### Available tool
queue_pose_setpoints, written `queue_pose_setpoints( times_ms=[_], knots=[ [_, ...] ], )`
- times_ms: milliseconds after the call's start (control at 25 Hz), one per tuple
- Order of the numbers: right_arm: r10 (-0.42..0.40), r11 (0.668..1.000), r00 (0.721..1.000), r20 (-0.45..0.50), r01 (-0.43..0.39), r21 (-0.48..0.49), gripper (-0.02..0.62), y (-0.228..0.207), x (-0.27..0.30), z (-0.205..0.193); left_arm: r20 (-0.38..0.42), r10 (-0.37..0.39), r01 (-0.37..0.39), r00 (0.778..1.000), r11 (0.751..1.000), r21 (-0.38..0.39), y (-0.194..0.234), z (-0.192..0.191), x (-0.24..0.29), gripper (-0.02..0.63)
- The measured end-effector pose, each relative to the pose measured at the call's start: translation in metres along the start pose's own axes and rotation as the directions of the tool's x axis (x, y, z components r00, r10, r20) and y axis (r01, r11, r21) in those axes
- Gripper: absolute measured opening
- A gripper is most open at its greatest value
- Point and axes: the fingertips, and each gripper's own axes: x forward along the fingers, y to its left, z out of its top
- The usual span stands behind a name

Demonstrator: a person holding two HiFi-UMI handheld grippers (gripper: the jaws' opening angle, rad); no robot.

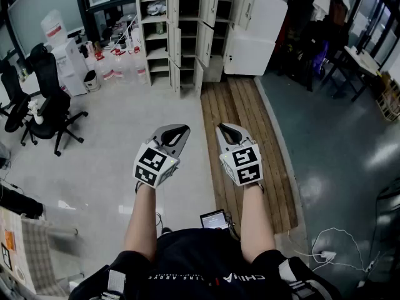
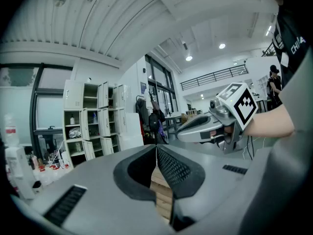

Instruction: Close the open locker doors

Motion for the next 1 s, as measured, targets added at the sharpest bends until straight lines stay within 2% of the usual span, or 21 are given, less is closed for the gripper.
queue_pose_setpoints(
  times_ms=[200,520,680,880,1000],
  knots=[
    [0.008,1.000,1.000,0.003,-0.008,0.019,0.041,0.001,-0.002,0.003,0.016,-0.005,0.005,1.000,1.000,-0.004,0.000,0.010,-0.003,0.025],
    [-0.002,0.998,1.000,0.021,0.001,0.064,0.041,-0.003,-0.010,0.001,0.011,0.007,-0.007,1.000,1.000,-0.001,-0.006,0.004,-0.005,0.025],
    [0.042,0.991,0.996,0.080,-0.052,0.121,0.041,0.002,-0.015,0.005,0.022,0.005,-0.005,1.000,1.000,-0.016,-0.009,0.004,-0.006,0.025],
    [0.032,0.995,0.996,0.085,-0.040,0.096,0.041,-0.003,-0.021,0.008,0.015,0.000,0.001,1.000,1.000,-0.007,-0.015,0.005,-0.001,0.025],
    [0.050,0.992,0.994,0.100,-0.061,0.108,0.041,-0.005,-0.026,0.010,0.013,-0.004,0.004,1.000,1.000,-0.004,-0.018,0.006,0.001,0.025]
  ],
)
